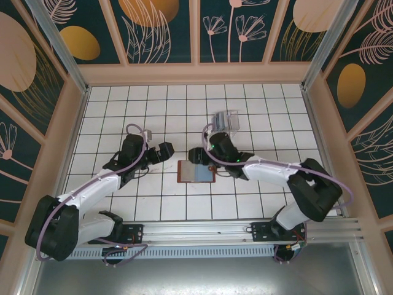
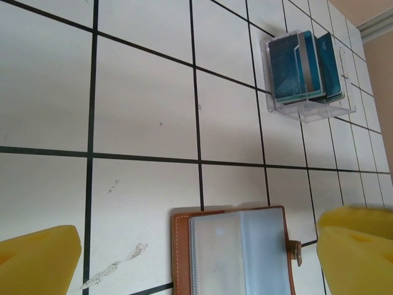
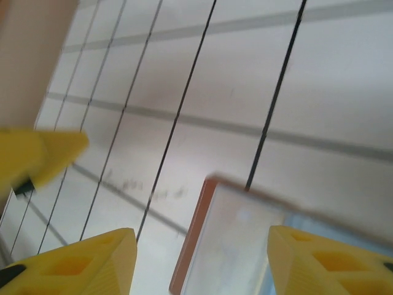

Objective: Put the credit cards into the card holder

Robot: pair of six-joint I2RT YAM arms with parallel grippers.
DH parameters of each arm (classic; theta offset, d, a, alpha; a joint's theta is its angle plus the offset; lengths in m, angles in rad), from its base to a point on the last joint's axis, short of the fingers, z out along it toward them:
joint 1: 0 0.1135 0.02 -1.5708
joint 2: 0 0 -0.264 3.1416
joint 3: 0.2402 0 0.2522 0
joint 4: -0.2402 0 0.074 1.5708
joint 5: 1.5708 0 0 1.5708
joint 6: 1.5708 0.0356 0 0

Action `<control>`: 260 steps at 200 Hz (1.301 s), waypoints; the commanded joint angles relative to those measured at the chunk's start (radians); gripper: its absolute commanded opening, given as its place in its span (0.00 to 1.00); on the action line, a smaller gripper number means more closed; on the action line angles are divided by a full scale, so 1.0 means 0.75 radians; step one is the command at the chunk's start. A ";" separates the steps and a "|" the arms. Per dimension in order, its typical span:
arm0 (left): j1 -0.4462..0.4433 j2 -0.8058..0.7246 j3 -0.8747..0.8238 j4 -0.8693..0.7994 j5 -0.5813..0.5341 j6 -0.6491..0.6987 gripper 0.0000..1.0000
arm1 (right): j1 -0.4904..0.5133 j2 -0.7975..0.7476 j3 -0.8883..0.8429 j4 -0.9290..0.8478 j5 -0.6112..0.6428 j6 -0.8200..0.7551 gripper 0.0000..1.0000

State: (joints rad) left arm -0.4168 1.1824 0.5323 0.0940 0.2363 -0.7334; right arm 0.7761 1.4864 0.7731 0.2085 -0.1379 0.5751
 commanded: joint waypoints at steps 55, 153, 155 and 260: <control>0.008 0.009 0.031 0.011 0.051 0.013 0.98 | -0.390 0.099 0.476 -0.582 0.242 -0.392 0.98; 0.008 -0.222 -0.031 -0.090 -0.136 0.038 0.98 | -0.452 0.580 0.957 -0.875 0.243 -0.547 0.92; 0.008 -0.222 -0.030 -0.092 -0.133 0.038 0.98 | -0.453 0.586 0.963 -0.878 0.232 -0.546 0.91; 0.008 -0.247 -0.036 -0.104 -0.158 0.057 0.98 | -0.448 0.747 1.055 -0.903 0.031 -0.588 0.74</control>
State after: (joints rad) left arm -0.4168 1.0012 0.4934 0.0284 0.1284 -0.7101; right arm 0.4397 2.0457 1.5517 -0.4568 -0.0147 0.1547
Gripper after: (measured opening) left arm 0.986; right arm 0.754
